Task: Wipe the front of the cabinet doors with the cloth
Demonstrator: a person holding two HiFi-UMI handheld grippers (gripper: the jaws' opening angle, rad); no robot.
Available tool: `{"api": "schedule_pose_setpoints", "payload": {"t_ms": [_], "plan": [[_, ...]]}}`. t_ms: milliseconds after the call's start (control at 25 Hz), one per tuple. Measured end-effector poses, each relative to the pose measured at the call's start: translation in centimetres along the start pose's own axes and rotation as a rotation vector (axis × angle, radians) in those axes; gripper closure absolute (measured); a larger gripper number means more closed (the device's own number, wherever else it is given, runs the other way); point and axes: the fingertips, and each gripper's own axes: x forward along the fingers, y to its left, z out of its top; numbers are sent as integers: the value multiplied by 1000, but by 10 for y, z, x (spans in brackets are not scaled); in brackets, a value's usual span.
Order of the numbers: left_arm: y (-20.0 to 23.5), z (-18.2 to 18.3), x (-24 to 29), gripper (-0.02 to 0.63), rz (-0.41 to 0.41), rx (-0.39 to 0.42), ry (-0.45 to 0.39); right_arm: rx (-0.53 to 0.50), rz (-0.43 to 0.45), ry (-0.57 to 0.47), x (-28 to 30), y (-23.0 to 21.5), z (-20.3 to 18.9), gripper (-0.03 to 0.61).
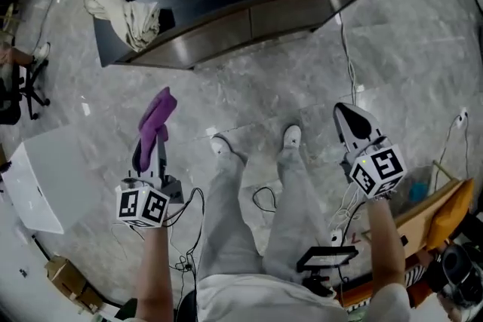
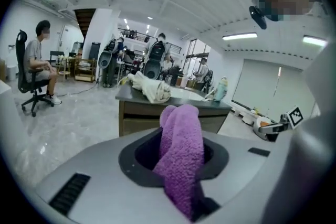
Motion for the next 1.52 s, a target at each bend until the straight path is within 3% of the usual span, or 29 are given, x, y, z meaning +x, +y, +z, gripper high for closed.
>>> {"api": "schedule_pose_setpoints", "payload": {"t_ms": [120, 400, 600, 760, 1000, 1160, 1360, 1520], "plan": [[-29, 42, -40, 523, -29, 23, -56, -2, -36, -48, -47, -3, 32, 552], [-57, 104, -124, 523, -20, -106, -187, -4, -74, -154, -144, 23, 107, 552], [-102, 146, -168, 523, -47, -69, -258, -88, -13, -157, -192, 51, 164, 552], [-126, 189, -200, 523, -104, -91, -330, -137, 0, -210, -229, 86, 205, 552], [-155, 239, -229, 523, -191, 20, -403, -176, 115, -280, -247, 150, 251, 552], [-155, 256, -250, 523, -202, 82, -411, -77, 93, -419, -254, 167, 280, 552], [-141, 274, -274, 523, -115, 8, -485, -33, 116, -491, -240, 179, 301, 552], [-158, 269, -278, 522, -130, 19, -467, -62, 142, -560, -233, 193, 320, 552]]}}
